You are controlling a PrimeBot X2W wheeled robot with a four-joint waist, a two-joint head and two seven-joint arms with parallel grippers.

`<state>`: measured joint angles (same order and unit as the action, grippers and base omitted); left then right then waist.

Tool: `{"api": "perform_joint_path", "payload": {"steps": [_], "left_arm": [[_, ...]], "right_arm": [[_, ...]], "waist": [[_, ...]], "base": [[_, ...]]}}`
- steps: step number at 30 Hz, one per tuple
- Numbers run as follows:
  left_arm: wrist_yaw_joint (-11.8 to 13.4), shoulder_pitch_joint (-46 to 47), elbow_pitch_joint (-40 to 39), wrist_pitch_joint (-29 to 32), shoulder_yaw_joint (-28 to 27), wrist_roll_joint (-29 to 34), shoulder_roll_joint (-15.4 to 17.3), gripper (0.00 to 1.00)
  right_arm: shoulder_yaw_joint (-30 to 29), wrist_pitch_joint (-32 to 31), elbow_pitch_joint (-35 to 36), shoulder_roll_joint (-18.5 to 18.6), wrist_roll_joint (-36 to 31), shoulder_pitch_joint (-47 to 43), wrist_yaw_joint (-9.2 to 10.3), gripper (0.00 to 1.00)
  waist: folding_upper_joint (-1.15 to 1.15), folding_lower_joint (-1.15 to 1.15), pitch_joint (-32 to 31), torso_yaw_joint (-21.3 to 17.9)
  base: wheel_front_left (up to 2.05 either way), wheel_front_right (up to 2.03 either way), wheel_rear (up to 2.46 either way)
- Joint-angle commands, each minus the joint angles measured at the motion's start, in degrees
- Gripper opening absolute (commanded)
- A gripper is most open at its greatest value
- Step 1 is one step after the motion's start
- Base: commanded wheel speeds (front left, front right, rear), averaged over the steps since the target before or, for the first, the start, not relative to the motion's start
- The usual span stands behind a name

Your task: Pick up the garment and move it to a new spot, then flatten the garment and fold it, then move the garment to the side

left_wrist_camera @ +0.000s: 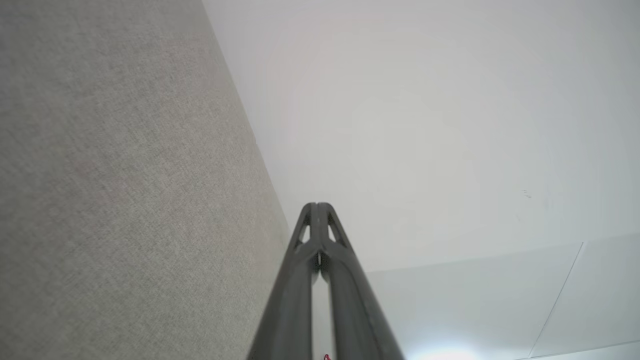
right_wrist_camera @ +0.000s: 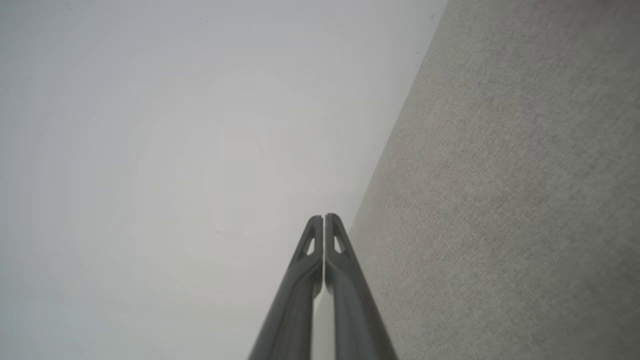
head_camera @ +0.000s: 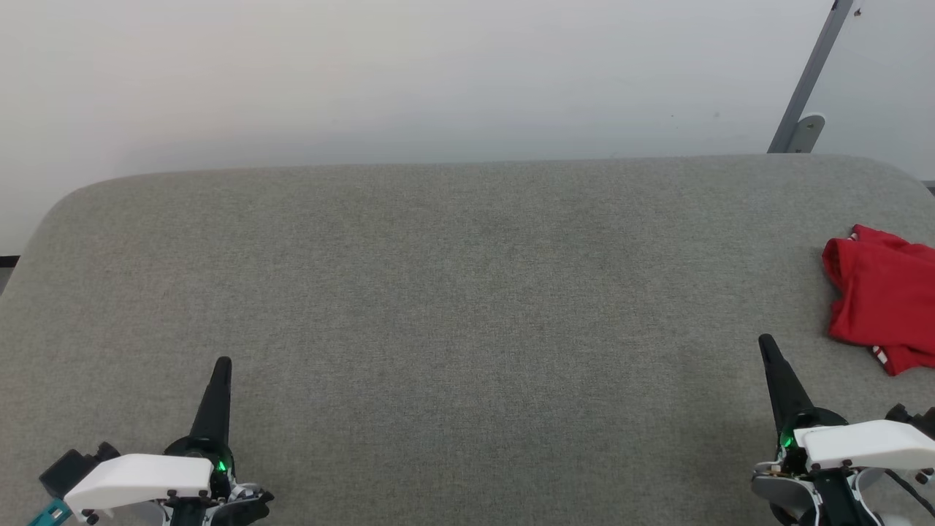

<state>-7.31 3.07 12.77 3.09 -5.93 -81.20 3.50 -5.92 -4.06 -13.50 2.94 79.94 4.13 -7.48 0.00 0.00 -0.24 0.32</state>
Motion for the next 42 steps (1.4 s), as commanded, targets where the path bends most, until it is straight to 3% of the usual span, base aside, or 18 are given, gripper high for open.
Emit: {"api": "perform_joint_path", "payload": {"steps": [1, 31, 42], "left_arm": [[-0.25, 1.02, -0.05, 0.24, -0.3, -0.59, -0.03, 0.0], [-0.31, 3.65, 1.34, 3.62, -0.61, -11.49, -0.57, 0.0], [-0.32, 3.57, 1.3, 3.53, -0.62, -11.35, -0.58, 0.0]], "right_arm": [[-0.16, -0.41, 0.06, 0.01, 0.83, 0.9, -0.01, 0.0], [-0.71, -2.7, -0.63, -0.1, 12.77, 2.43, -0.02, 0.0], [-0.69, -2.61, -0.61, -0.09, 12.56, 2.27, -0.02, 0.0]], "waist": [[0.0, 0.0, 0.01, 0.0], [0.0, 0.0, 0.41, -0.31], [0.0, 0.0, 0.42, -0.32]], "base": [[0.0, 0.0, 0.0], [0.0, 0.0, 0.0], [0.0, 0.0, 0.0]]}}
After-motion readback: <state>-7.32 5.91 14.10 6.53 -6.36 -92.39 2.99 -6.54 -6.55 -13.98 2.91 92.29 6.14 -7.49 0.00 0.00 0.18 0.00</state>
